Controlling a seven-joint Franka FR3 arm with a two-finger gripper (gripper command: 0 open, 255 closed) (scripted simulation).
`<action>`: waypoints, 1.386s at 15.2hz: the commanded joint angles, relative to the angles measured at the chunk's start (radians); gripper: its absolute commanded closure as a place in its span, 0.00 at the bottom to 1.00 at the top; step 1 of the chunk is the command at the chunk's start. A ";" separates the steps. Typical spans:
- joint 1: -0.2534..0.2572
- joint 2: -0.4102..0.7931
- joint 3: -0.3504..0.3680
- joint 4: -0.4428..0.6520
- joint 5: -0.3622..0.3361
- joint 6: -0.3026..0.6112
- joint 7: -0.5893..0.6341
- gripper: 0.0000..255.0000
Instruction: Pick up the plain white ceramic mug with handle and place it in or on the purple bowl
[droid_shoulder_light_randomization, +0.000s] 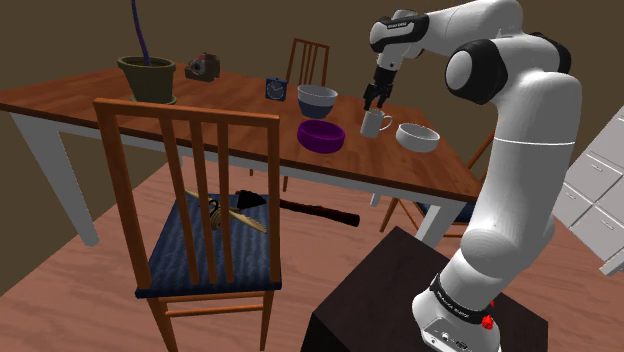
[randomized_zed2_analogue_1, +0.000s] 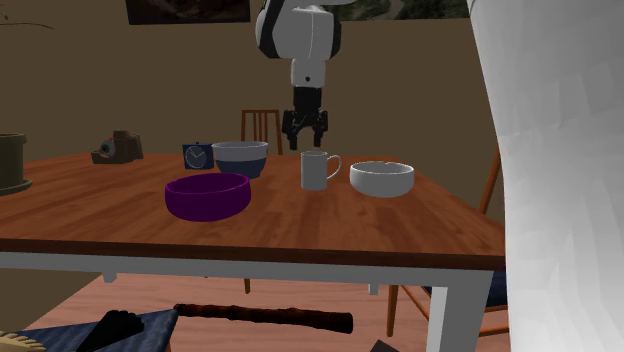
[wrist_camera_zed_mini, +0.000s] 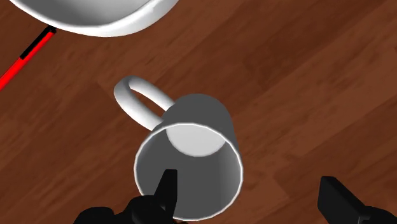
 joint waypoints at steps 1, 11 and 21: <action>-0.002 0.008 0.001 -0.016 0.004 0.023 -0.005 0.00; 0.001 0.014 0.004 -0.056 0.008 0.068 -0.009 0.00; 0.001 0.014 0.003 -0.056 0.008 0.068 -0.009 1.00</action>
